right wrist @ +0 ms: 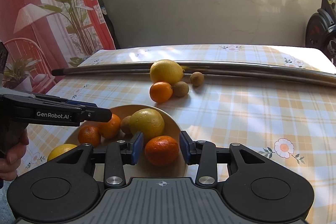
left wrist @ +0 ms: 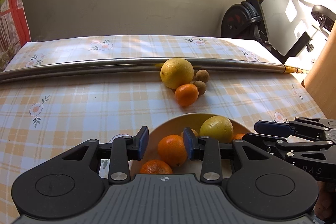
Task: Organize fruits
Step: 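Move both open grippers back toward the remaining fruits by the rod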
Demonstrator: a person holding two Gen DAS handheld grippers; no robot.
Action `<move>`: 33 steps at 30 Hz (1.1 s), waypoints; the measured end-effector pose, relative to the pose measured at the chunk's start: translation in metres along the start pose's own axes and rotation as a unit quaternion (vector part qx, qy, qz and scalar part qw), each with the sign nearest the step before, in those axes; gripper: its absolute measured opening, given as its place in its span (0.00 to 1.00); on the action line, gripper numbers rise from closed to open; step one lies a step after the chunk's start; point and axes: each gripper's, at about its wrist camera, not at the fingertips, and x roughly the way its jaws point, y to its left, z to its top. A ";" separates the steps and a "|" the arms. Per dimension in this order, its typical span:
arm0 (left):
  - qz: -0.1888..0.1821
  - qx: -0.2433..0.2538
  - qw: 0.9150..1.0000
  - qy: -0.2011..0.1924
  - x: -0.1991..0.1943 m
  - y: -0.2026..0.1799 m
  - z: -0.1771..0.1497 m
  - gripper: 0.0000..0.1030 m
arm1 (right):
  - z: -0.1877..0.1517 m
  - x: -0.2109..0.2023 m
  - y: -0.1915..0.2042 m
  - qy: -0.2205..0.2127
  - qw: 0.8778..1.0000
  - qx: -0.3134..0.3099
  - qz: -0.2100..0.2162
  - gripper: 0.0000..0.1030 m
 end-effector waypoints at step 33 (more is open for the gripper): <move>-0.032 -0.031 0.999 0.023 0.044 0.004 0.065 0.38 | 0.060 0.038 -0.044 -0.014 0.999 -0.029 -0.028 0.27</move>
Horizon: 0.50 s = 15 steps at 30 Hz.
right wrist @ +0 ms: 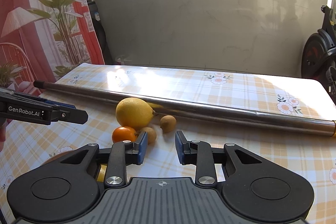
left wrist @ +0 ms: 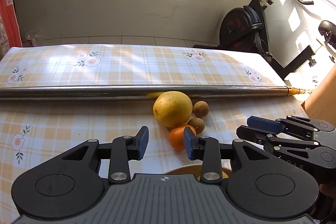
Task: Organize fruits
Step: 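Move both open grippers back toward the remaining fruits by the rod, then grasp the mandarin with the left gripper while the right gripper grasps a kiwi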
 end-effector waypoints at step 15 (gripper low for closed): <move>-0.033 -0.093 0.993 0.065 0.066 0.000 0.000 0.48 | -0.011 0.005 -0.016 0.005 1.000 0.025 0.005 0.27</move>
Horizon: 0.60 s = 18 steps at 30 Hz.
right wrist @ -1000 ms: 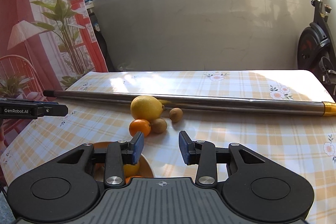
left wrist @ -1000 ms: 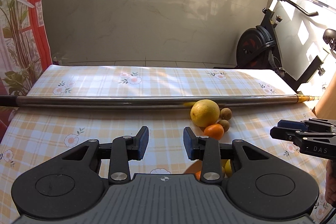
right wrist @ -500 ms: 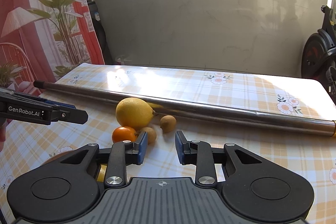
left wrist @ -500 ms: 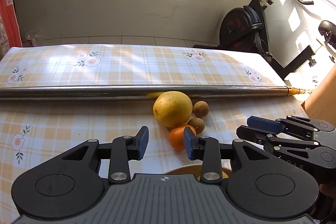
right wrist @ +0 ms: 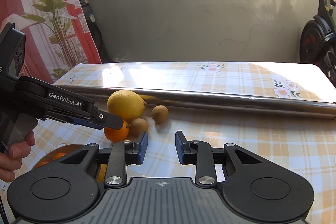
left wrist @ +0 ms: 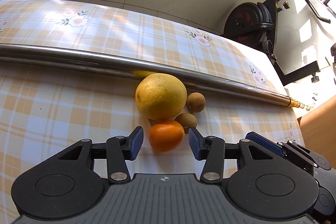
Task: Organize fruits
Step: 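Grasp the mandarin with the left gripper while the right gripper grasps a kiwi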
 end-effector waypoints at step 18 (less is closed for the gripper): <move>0.022 0.083 0.996 -0.016 0.003 -0.014 -0.012 0.40 | 0.001 0.006 0.001 0.006 1.000 -0.001 0.006 0.27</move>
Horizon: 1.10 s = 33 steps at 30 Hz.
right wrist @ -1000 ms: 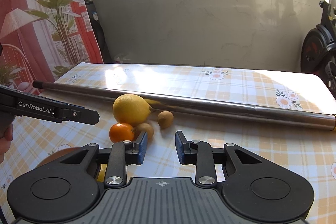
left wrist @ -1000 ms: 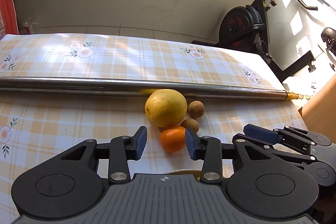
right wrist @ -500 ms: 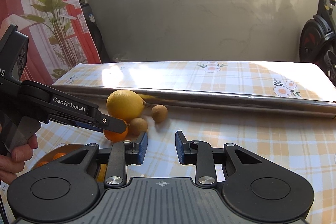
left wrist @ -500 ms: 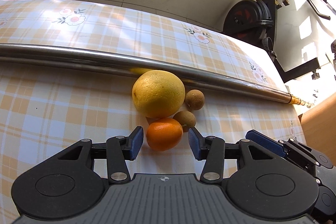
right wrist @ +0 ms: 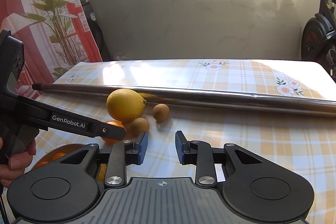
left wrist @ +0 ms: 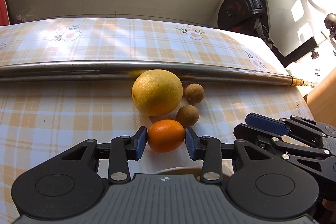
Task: Organize fruits
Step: 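Grasp the mandarin with the left gripper while the right gripper grasps a kiwi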
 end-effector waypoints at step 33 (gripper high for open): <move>0.043 -0.041 0.993 -0.105 -0.117 0.043 -0.044 0.40 | 0.019 0.066 0.033 0.057 0.997 -0.038 0.027 0.27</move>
